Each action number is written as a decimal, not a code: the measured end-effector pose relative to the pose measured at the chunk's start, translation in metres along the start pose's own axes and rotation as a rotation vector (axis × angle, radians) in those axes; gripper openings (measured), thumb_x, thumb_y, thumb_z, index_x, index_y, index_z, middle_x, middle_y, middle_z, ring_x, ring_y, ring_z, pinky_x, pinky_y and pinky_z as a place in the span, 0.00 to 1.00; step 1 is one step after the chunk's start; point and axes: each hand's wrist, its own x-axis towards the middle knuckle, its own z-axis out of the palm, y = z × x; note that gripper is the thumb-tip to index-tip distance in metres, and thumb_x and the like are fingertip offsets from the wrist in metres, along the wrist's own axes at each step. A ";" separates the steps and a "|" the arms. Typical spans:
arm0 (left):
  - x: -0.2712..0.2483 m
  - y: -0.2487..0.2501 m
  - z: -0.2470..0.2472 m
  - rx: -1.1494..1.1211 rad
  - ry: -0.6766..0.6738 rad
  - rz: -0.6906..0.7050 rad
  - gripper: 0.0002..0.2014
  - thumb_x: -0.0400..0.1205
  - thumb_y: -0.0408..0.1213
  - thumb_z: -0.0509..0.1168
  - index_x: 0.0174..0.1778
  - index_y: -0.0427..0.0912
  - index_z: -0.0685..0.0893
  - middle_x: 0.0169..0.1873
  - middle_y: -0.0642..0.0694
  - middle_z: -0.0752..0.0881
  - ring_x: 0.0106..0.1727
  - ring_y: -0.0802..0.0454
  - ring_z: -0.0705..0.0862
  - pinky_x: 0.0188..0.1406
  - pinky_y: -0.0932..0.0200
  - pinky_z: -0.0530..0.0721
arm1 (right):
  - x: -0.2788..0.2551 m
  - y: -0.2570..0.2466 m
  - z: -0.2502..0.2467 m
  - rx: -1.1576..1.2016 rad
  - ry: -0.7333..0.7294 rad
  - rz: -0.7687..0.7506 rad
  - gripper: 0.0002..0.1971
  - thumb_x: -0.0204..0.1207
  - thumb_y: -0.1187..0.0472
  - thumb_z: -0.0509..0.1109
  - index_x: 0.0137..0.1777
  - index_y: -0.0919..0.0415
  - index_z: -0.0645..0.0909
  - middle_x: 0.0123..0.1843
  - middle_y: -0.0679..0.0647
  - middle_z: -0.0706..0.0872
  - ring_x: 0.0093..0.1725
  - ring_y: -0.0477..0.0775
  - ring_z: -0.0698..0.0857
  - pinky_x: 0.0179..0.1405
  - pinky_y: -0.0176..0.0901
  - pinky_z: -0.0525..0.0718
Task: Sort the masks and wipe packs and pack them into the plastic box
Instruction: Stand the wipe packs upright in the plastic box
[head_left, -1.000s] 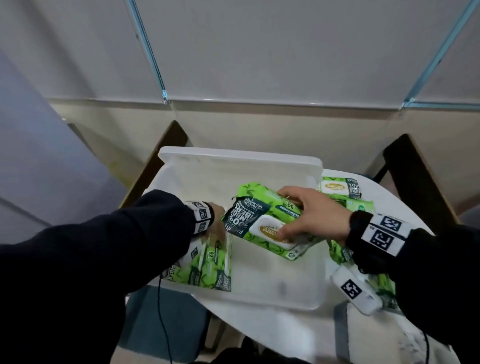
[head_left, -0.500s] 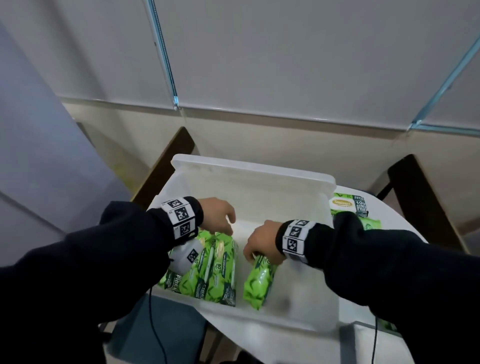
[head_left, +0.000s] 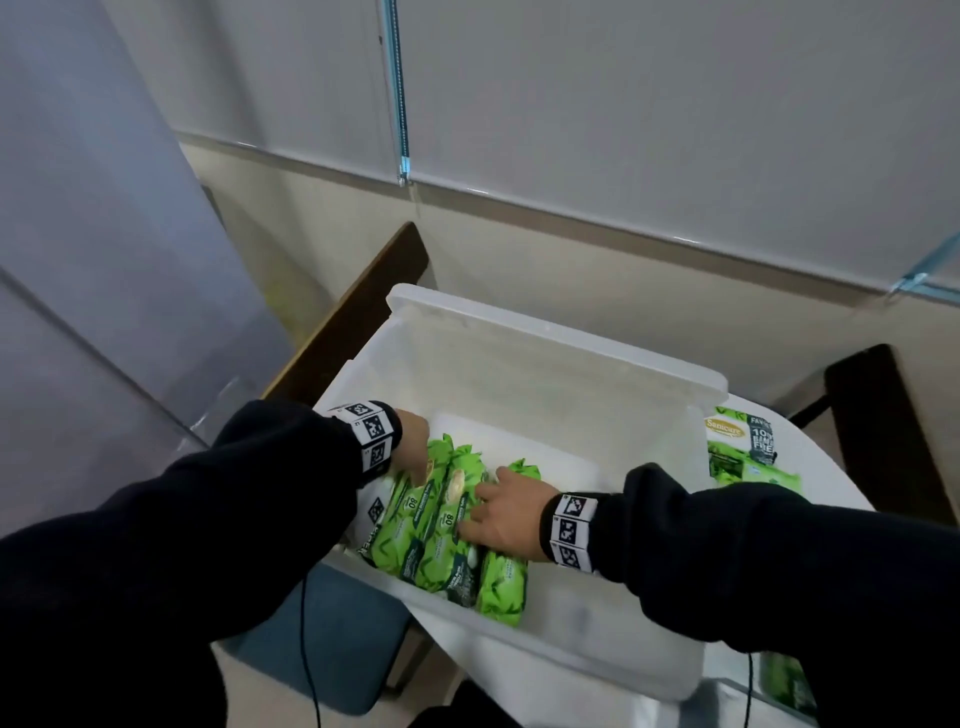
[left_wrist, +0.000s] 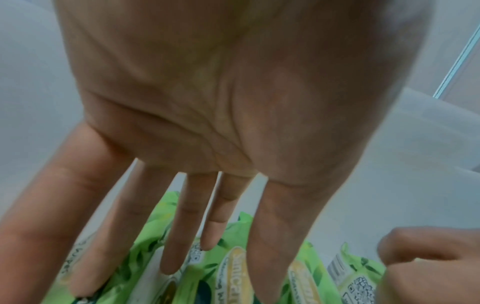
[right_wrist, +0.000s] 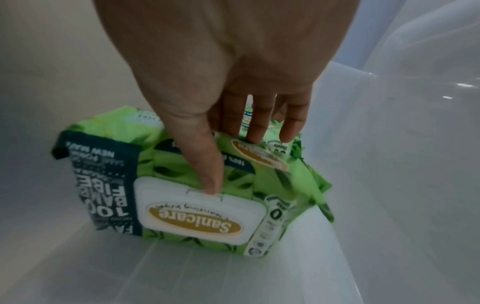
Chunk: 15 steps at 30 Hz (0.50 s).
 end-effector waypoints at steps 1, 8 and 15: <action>0.002 0.001 0.000 0.003 0.003 0.001 0.15 0.79 0.49 0.77 0.48 0.39 0.90 0.47 0.42 0.94 0.39 0.47 0.88 0.42 0.56 0.86 | -0.004 0.001 0.002 0.040 0.032 0.040 0.28 0.77 0.62 0.77 0.75 0.59 0.73 0.65 0.59 0.85 0.60 0.64 0.81 0.53 0.59 0.82; -0.007 0.018 -0.016 0.141 0.157 0.049 0.18 0.82 0.53 0.70 0.58 0.42 0.88 0.51 0.44 0.90 0.51 0.45 0.88 0.52 0.50 0.89 | -0.049 0.019 -0.048 0.958 0.192 0.462 0.18 0.70 0.49 0.84 0.51 0.51 0.78 0.48 0.47 0.86 0.45 0.52 0.85 0.45 0.50 0.85; -0.078 0.140 -0.056 0.106 0.233 0.561 0.16 0.83 0.54 0.69 0.66 0.58 0.85 0.47 0.59 0.85 0.49 0.55 0.80 0.53 0.57 0.79 | -0.188 0.025 -0.041 1.646 0.835 0.800 0.08 0.77 0.63 0.81 0.45 0.63 0.85 0.35 0.54 0.87 0.33 0.51 0.85 0.30 0.40 0.80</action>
